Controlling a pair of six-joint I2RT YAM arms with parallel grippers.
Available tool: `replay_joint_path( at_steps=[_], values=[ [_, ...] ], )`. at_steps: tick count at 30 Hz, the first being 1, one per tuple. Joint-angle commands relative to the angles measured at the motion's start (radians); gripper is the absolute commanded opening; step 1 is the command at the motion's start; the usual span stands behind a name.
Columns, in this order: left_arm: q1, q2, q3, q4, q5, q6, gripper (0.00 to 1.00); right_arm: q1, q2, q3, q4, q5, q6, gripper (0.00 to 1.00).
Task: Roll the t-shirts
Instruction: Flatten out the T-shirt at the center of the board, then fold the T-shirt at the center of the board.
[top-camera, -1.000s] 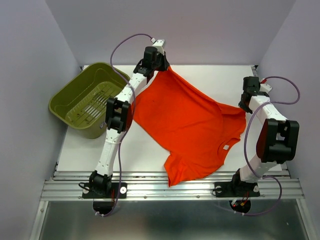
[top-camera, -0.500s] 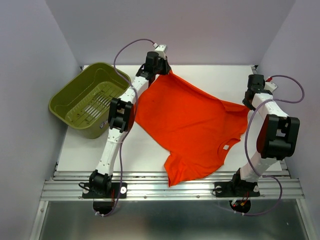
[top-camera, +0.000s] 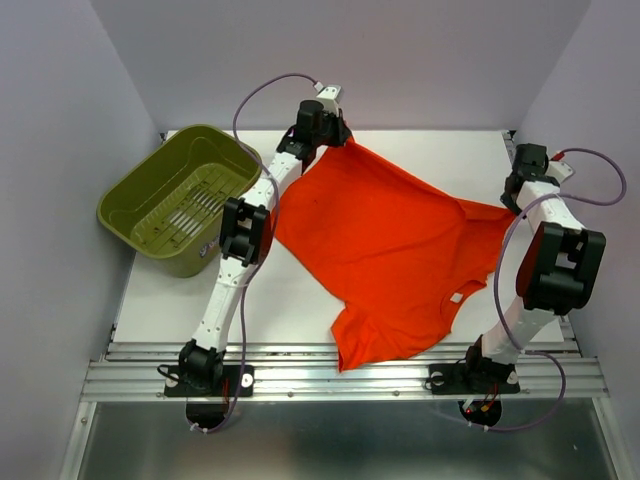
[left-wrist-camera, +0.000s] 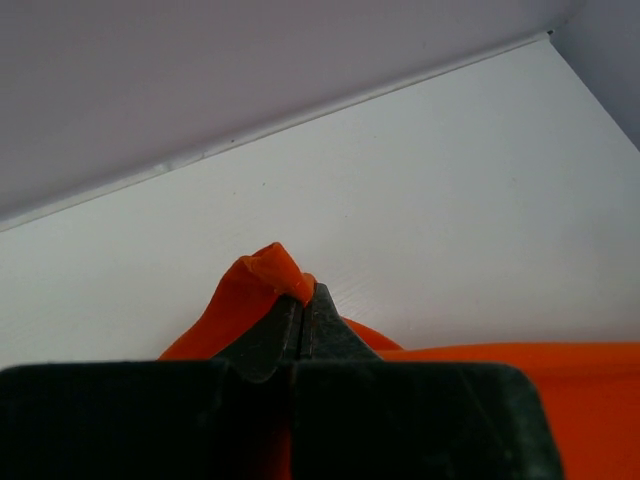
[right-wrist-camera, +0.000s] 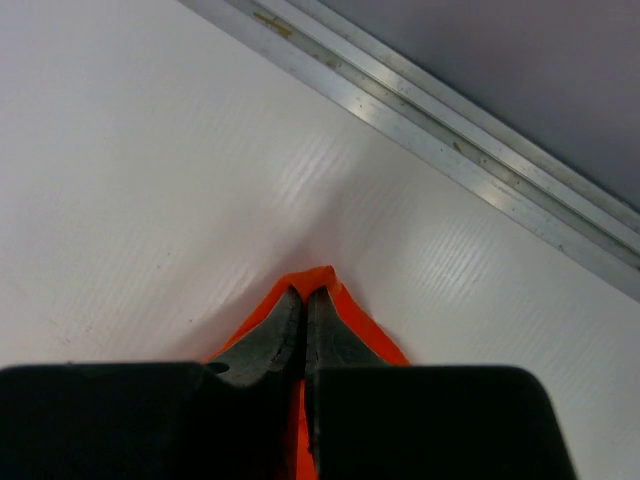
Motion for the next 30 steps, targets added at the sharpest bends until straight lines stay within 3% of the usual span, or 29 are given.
replay_joint_path(
  at_steps=[1,14,30],
  values=[
    [-0.007,0.019,0.088,0.088,0.017,-0.029,0.00,-0.034,0.040,0.111,0.048,0.063,-0.014,0.01],
    [-0.021,0.091,0.123,0.149,0.037,-0.107,0.00,-0.044,0.156,0.276,0.048,0.063,-0.061,0.01],
    [-0.004,-0.017,0.060,0.052,0.023,0.025,0.00,-0.044,-0.160,-0.107,-0.046,-0.178,0.002,0.01]
  ],
)
